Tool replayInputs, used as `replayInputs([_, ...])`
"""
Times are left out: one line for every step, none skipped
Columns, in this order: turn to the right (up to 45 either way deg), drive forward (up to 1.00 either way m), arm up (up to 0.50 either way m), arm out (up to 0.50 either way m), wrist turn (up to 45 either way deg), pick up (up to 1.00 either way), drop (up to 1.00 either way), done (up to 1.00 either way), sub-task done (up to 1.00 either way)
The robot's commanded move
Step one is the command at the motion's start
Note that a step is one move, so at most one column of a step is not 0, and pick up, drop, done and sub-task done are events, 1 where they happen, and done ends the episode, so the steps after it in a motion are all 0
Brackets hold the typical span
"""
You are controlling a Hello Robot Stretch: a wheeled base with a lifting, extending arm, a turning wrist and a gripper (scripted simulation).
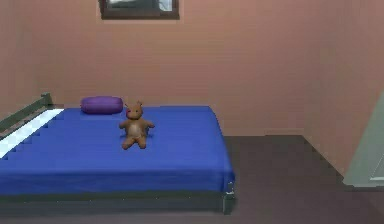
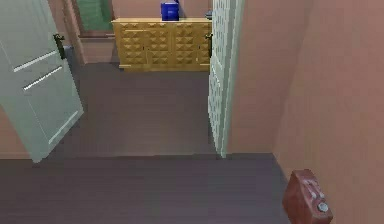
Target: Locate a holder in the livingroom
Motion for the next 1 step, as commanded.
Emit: replayInputs([0.0, 0.10, 0.00, 0.00, 0.0, 0.00, 0.00, 0.00, 0.00])
